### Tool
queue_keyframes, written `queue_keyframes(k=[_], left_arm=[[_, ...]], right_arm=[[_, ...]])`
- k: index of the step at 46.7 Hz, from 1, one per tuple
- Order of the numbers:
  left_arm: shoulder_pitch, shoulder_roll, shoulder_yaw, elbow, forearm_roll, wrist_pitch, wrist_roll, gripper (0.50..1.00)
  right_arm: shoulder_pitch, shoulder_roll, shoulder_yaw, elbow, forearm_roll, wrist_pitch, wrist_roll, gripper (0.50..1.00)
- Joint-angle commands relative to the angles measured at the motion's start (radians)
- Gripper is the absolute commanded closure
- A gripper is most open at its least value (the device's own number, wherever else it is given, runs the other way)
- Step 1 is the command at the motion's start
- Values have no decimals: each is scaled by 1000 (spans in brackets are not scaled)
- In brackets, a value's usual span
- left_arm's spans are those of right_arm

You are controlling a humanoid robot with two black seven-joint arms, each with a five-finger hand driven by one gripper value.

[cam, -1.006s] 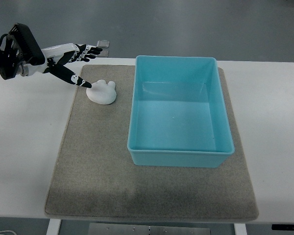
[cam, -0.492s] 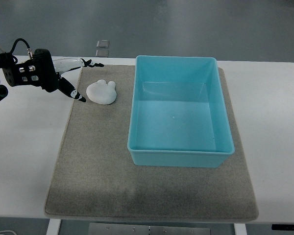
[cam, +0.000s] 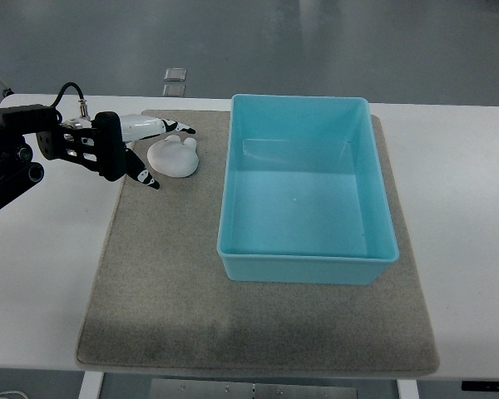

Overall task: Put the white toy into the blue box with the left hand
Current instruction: 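Close the left hand fingers around the white plush toy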

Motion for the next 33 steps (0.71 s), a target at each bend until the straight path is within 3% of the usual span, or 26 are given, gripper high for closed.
queue_keyframes(k=[1,10,19,33], left_arm=[[0,-3,-1,2,16,12,0,525],[0,-11,7,7,16,66,0,534],[0,-12,8,8,45,66,0,643],[0,-29,11,25,52,68,3,677]], right_arm=[[0,0,0,0,0,0,0,564],[0,0,0,0,0,0,0,564],[0,0,0,0,0,0,0,564],[0,0,-1,0,0,0,0,564]])
